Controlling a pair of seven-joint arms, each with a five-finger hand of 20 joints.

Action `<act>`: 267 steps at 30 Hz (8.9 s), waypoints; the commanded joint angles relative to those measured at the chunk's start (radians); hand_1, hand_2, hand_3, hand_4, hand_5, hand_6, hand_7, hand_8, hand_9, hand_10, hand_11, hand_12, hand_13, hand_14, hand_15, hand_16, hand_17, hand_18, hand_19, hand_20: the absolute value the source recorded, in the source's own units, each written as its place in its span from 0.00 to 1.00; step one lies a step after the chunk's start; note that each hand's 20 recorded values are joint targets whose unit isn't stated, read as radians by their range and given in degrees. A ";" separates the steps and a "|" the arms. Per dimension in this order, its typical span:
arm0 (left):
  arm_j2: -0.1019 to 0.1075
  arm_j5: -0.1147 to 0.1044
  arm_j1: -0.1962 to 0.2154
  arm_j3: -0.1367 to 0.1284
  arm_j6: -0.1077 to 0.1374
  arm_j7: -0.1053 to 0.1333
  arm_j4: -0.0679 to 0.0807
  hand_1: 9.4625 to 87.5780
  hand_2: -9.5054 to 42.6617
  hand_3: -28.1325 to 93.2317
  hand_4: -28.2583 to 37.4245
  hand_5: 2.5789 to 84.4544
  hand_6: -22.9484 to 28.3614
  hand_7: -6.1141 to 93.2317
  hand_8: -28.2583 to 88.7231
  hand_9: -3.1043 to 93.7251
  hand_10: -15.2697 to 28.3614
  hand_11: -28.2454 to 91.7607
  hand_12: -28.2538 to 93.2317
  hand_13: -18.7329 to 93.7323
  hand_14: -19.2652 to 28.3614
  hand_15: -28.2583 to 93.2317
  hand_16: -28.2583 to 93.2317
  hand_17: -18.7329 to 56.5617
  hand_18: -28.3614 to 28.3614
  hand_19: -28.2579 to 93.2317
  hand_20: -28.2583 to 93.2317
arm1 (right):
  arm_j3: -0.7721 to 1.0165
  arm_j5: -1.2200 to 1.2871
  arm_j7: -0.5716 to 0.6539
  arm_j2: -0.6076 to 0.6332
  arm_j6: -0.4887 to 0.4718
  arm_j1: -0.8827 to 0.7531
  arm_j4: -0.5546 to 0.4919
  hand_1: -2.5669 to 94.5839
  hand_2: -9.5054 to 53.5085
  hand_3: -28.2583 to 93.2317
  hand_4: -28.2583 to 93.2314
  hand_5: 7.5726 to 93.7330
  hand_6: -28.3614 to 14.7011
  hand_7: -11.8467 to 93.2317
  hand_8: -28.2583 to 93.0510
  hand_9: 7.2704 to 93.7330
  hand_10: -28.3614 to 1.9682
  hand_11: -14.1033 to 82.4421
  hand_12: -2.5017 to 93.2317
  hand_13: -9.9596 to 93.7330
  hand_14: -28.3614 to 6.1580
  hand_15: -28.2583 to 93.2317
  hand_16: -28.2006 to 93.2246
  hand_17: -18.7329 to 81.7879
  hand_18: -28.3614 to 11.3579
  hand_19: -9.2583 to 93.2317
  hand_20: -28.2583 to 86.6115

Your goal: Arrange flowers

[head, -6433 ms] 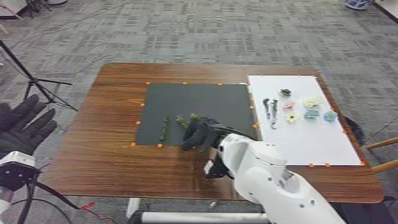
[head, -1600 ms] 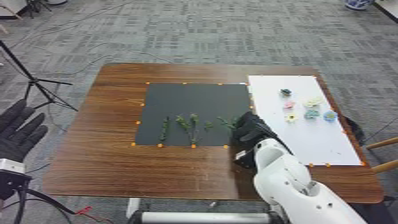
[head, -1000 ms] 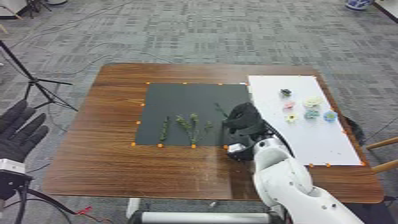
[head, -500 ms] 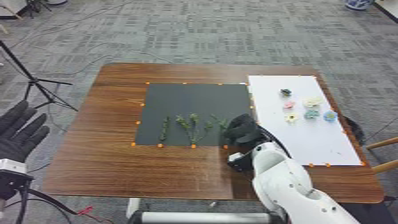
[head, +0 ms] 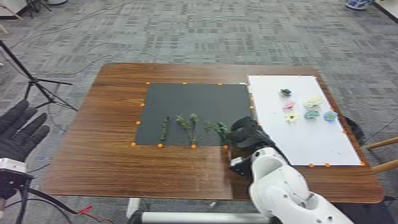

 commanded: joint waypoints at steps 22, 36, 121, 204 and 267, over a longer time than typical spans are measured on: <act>-0.014 -0.010 0.032 -0.025 0.014 0.030 -0.012 0.20 0.46 0.81 0.02 0.41 0.60 0.14 0.19 0.33 0.64 0.32 0.36 0.36 0.68 0.39 0.23 0.20 0.69 0.35 0.33 | 0.100 -0.243 -0.239 0.146 -0.117 -0.147 -0.155 0.39 0.20 0.85 0.06 0.58 0.54 0.48 0.29 0.51 0.12 0.29 0.18 0.66 0.33 0.75 0.43 0.51 0.04 0.95 0.57; -0.018 0.001 0.033 -0.027 0.006 0.026 -0.016 0.21 0.46 0.80 0.01 0.41 0.60 0.15 0.19 0.33 0.64 0.32 0.36 0.36 0.69 0.40 0.23 0.21 0.70 0.36 0.34 | 0.230 -0.183 -0.266 0.131 -0.501 -0.196 -0.221 0.41 0.23 0.82 0.06 0.63 0.56 0.49 0.30 0.50 0.14 0.34 0.22 0.58 0.24 0.79 0.46 0.47 0.04 0.91 0.62; -0.008 -0.008 0.023 -0.014 0.017 -0.001 -0.012 0.21 0.48 0.80 0.01 0.41 0.60 0.15 0.19 0.33 0.64 0.33 0.36 0.36 0.69 0.40 0.23 0.20 0.70 0.36 0.34 | 0.417 -0.312 -0.182 0.116 -0.402 -0.193 -0.060 0.49 0.00 0.89 0.04 0.50 0.53 0.24 0.14 0.45 0.40 0.28 0.17 0.55 0.32 0.77 0.45 0.44 0.08 0.85 0.62; -0.022 -0.061 0.035 -0.020 -0.003 0.031 0.003 0.19 0.51 0.79 0.00 0.42 0.58 0.14 0.19 0.35 0.59 0.32 0.35 0.37 0.66 0.38 0.23 0.21 0.69 0.36 0.34 | -0.136 -0.199 -0.498 0.046 0.050 0.284 0.111 0.68 0.00 0.81 0.00 0.79 0.71 0.39 0.25 0.92 0.70 0.24 0.46 0.72 0.60 0.69 0.66 0.51 0.14 0.88 0.66; 0.033 -0.062 -0.066 0.084 -0.001 -0.001 0.038 0.20 0.49 0.79 0.00 0.42 0.58 0.15 0.19 0.34 0.60 0.32 0.34 0.37 0.66 0.38 0.23 0.21 0.69 0.35 0.34 | -0.605 -0.191 -0.354 -0.335 0.049 0.623 0.532 0.66 0.00 0.80 0.00 0.69 0.68 0.40 0.20 0.84 0.70 0.24 0.42 0.69 0.61 0.71 0.66 0.50 0.14 0.87 0.65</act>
